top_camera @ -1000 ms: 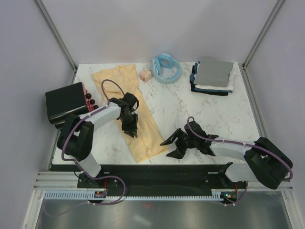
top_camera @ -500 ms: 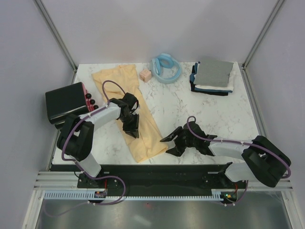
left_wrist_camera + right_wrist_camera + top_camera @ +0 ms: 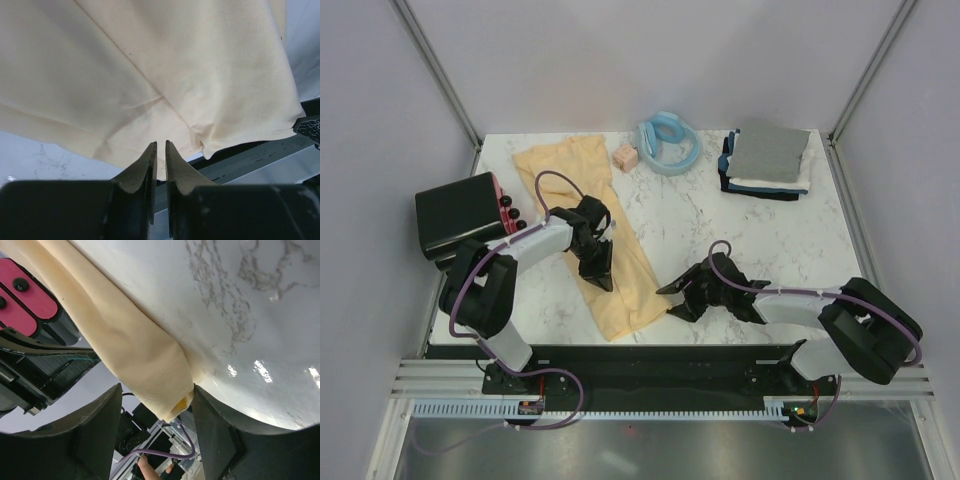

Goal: Fold and stack the t-shirts

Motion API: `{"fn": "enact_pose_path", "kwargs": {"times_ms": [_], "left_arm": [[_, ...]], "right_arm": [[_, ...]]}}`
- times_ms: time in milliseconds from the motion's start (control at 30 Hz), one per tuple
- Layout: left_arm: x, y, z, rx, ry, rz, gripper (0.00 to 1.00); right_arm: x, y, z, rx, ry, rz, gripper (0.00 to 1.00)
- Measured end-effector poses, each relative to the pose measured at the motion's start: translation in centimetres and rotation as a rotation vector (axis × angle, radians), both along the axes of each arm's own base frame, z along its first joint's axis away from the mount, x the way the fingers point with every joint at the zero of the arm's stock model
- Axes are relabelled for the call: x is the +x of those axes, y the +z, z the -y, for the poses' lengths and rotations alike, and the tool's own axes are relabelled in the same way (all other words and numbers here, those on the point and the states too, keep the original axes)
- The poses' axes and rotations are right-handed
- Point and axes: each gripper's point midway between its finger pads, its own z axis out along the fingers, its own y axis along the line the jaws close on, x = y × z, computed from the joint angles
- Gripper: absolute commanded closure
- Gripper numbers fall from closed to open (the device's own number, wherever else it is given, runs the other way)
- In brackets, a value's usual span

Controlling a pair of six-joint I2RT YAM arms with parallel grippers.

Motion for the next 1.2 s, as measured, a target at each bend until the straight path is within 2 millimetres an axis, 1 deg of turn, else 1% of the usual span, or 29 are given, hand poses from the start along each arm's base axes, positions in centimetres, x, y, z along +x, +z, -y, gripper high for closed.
{"fn": "enact_pose_path", "kwargs": {"times_ms": [133,233,400,567,767,1067,1200], "left_arm": [[-0.3,0.0,0.4,-0.027,-0.015,-0.009,0.86],[-0.4,0.0,0.4,-0.033,-0.020,-0.011,0.86],[-0.5,0.1,0.7,-0.049,-0.024,-0.016,0.87],[-0.5,0.1,0.7,-0.053,-0.026,-0.017,0.87],[-0.5,0.1,0.8,-0.056,-0.027,-0.016,0.87],[-0.5,0.1,0.8,-0.056,-0.027,-0.015,0.87],[-0.5,0.1,0.8,-0.056,-0.027,-0.015,0.87]], "right_arm": [[0.5,0.8,0.1,0.012,-0.025,0.026,0.32],[0.5,1.6,0.1,0.025,-0.026,0.037,0.32],[0.3,2.0,0.3,0.021,-0.016,0.028,0.31],[0.2,2.3,-0.4,0.011,0.034,-0.001,0.31],[0.1,3.1,-1.2,0.020,0.080,-0.011,0.31],[-0.7,2.7,-0.8,0.003,0.088,-0.055,0.32],[-1.1,2.2,-0.4,-0.018,0.084,-0.084,0.35]]}}
